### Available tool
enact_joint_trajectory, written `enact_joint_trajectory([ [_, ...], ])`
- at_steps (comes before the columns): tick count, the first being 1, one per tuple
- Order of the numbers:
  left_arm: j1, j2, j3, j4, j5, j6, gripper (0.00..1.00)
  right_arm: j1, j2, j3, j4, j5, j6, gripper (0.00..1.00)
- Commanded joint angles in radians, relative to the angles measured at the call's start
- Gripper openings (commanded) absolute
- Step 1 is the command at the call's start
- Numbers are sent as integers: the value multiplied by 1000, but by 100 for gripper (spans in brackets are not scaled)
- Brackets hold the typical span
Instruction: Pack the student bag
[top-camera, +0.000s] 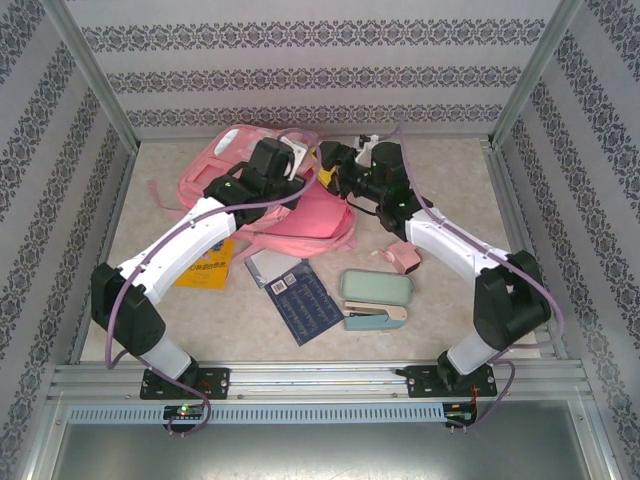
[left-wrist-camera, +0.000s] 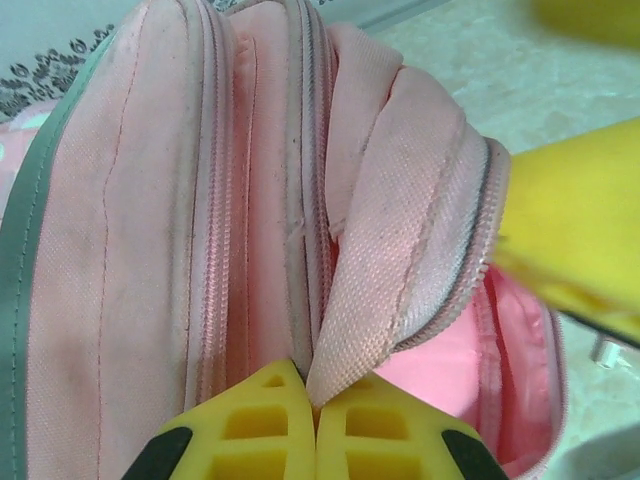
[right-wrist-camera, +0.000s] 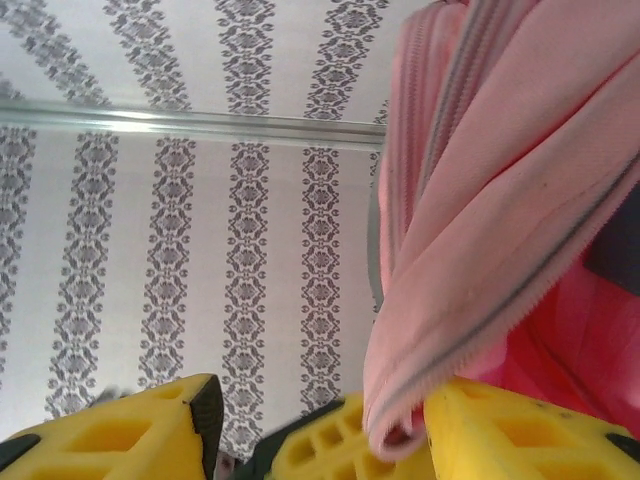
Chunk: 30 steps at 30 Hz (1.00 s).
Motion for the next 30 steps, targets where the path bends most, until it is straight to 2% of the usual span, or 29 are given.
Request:
enact_joint_trajectory([
  [1, 51, -71, 18, 13, 103, -66, 0, -13, -93, -33, -76, -20, -161, 58],
  [4, 88, -98, 6, 8, 144, -77, 0, -22, -174, -78, -209, 22, -292, 57],
  [9, 208, -136, -10, 33, 306, -153, 0, -53, -274, -137, -414, 45, -441, 55],
  [11, 243, -138, 9, 27, 336, -163, 0, -54, -304, -161, -484, 78, -501, 57],
  [17, 264, -171, 79, 4, 285, -135, 0, -54, -389, -226, -602, 185, -589, 58],
  [21, 265, -216, 104, -5, 224, -113, 0, -54, -422, -267, -630, 184, -624, 59],
  [30, 266, -323, 109, -36, 248, -149, 0, -43, -453, -358, -644, 179, -643, 63],
])
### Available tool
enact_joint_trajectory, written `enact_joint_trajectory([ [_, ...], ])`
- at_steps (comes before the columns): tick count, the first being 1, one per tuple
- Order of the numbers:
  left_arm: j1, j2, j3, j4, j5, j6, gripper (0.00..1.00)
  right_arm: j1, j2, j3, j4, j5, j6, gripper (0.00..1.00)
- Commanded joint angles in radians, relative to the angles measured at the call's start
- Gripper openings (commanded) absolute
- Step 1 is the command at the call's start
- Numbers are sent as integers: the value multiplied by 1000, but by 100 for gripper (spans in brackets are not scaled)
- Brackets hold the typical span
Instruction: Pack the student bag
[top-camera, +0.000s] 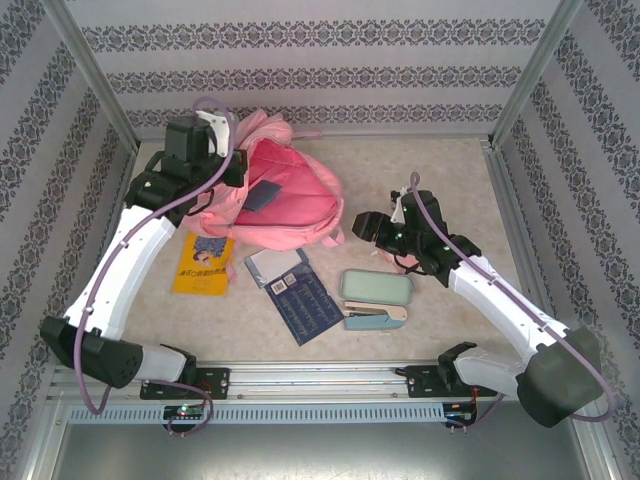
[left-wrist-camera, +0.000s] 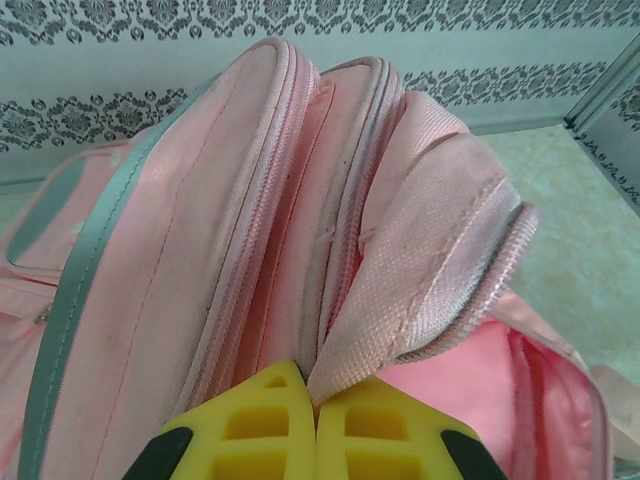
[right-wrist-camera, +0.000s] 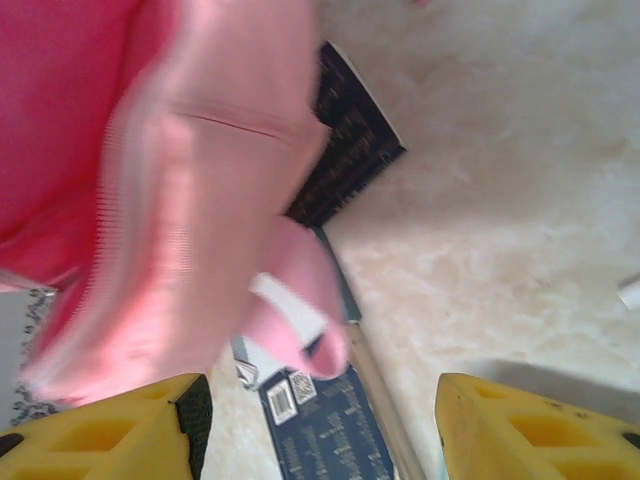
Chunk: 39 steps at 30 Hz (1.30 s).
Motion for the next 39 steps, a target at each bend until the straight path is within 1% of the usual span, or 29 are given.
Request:
enact_joint_trajectory([
  [1, 4, -90, 60, 68, 39, -42, 0, 13, -31, -16, -19, 31, -31, 63],
  [4, 4, -139, -3, 68, 70, -77, 0, 22, -43, -10, -53, 55, -50, 64],
  [9, 5, -216, -137, 68, 121, -134, 0, 38, -73, -9, -139, 132, -79, 65],
  [11, 4, -247, -228, 109, 166, -182, 0, 40, -89, -11, -186, 176, -81, 65],
  [14, 5, -271, -350, 203, 235, -248, 0, 39, -113, -40, -187, 168, -82, 64],
  [17, 4, -270, -418, 283, 279, -305, 0, 38, -119, -53, -203, 180, -71, 65],
  [19, 3, -266, -442, 310, 298, -330, 0, 36, -127, -45, -252, 235, -63, 65],
  [22, 3, -264, -480, 352, 329, -359, 0, 32, -160, -32, -340, 373, -41, 67],
  [24, 2, -266, -509, 385, 354, -382, 0, 10, -158, -18, -407, 459, -22, 70],
  [26, 2, -266, -535, 411, 375, -394, 0, -17, -130, -11, -460, 498, 10, 78],
  [28, 3, -263, -553, 425, 390, -394, 0, -37, -84, 0, -494, 482, 17, 80],
  [29, 2, -262, -563, 433, 395, -395, 0, -38, -60, 11, -523, 495, 36, 87],
  [30, 3, -261, -572, 441, 404, -399, 0, -39, -30, 25, -555, 513, 66, 91],
  [32, 3, -264, -591, 457, 414, -404, 0, -54, 22, 51, -617, 521, 142, 93],
  [34, 3, -270, -606, 465, 417, -397, 0, -68, 65, 71, -626, 485, 176, 94],
  [36, 3, -277, -626, 479, 416, -393, 0, -68, 101, 87, -585, 457, 153, 94],
  [38, 2, -282, -645, 498, 415, -398, 0, -69, 144, 112, -535, 456, 46, 93],
  [39, 2, -285, -659, 515, 422, -408, 0, -70, 172, 134, -542, 487, -4, 93],
])
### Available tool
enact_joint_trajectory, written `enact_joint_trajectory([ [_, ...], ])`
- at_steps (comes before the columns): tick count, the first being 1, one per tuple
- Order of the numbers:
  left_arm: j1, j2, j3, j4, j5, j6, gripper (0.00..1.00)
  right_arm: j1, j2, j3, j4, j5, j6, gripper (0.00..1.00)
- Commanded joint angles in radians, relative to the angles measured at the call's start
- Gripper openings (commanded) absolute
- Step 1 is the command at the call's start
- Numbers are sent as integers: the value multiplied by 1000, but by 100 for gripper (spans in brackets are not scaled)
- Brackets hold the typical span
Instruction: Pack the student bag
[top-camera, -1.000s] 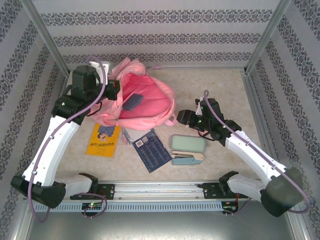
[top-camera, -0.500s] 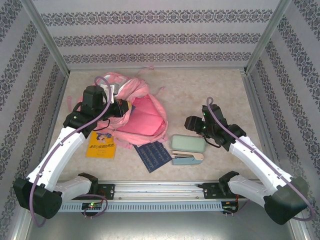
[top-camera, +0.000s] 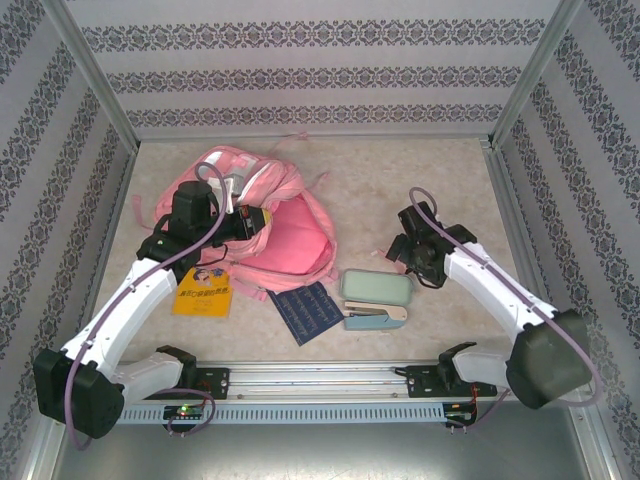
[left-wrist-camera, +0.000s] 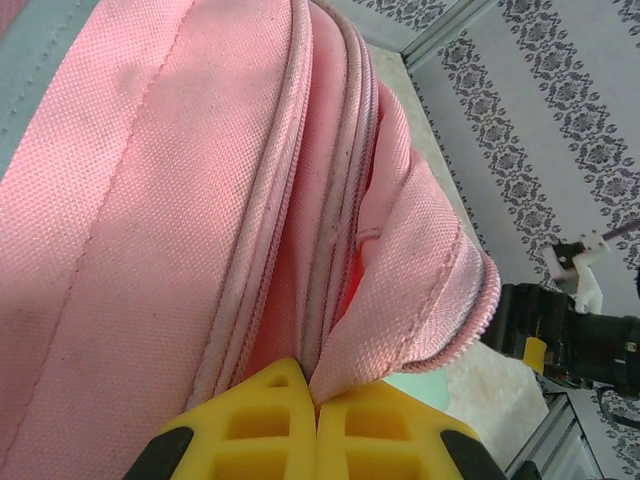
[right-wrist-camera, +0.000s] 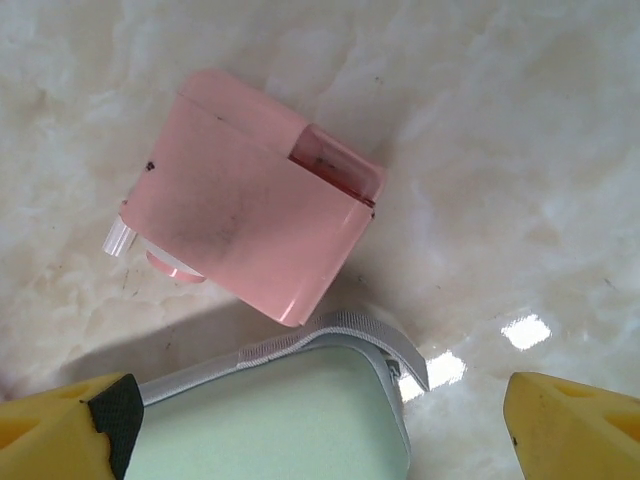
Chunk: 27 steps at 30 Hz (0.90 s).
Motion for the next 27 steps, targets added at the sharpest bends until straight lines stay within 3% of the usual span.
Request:
enact_joint_trajectory([
  [1, 3, -34, -26, 135, 40, -49, 0, -9, 71, 85, 4, 53, -144, 93],
  [3, 4, -38, -40, 147, 48, -53, 0, -14, 104, 113, 27, 44, -255, 95],
  [6, 4, -48, -46, 146, 46, -47, 0, -28, 112, 111, 110, -74, -397, 95],
  [11, 4, -51, -58, 177, 60, -73, 0, -22, 185, 146, 98, 33, -525, 92],
  [20, 3, -43, -72, 215, 93, -112, 0, -100, 275, 87, 196, 66, -514, 91],
  [27, 3, -39, -79, 225, 100, -121, 0, -248, 291, 67, 265, -29, -415, 88],
])
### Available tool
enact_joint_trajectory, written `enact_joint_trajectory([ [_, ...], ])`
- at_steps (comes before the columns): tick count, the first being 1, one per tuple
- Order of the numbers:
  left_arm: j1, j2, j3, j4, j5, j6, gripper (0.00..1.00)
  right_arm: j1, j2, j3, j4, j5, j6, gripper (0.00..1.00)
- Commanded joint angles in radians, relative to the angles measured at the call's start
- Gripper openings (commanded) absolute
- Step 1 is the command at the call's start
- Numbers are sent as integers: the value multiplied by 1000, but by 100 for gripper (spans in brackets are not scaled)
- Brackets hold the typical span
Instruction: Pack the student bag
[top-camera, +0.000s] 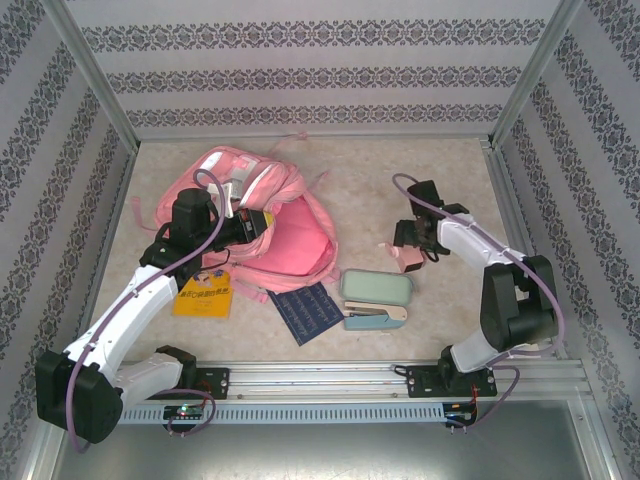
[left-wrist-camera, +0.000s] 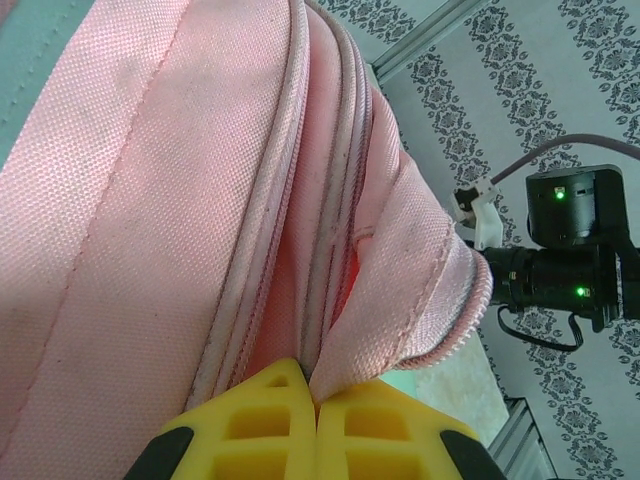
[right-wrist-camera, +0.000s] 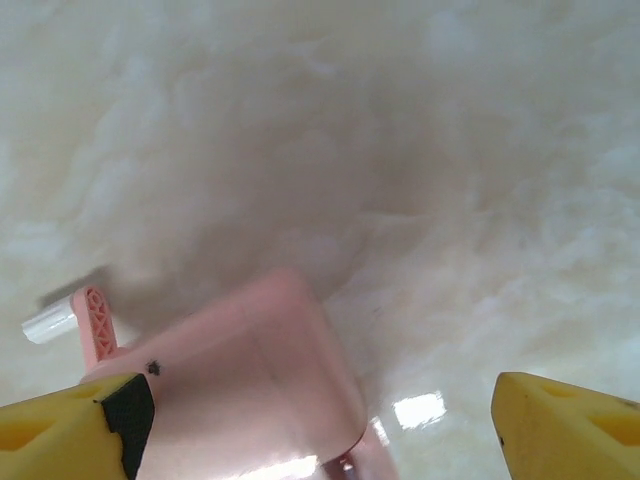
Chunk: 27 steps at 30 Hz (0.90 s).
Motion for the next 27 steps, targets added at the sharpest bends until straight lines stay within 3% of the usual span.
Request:
enact_joint_trajectory([
  [1, 3, -17, 0, 103, 54, -40, 0, -57, 16, -19, 32, -43, 69, 87],
  [8, 3, -12, 2, 100, 53, -36, 0, -78, -36, -51, 46, -120, 86, 84],
  [15, 3, -3, 5, 102, 58, -38, 0, -10, -141, -92, 16, -167, -16, 87],
  [22, 3, 1, 4, 113, 68, -45, 0, 8, -98, -120, 25, -121, -94, 97],
  [27, 4, -3, 2, 116, 70, -48, 0, 14, -44, -100, 21, -119, -117, 97],
])
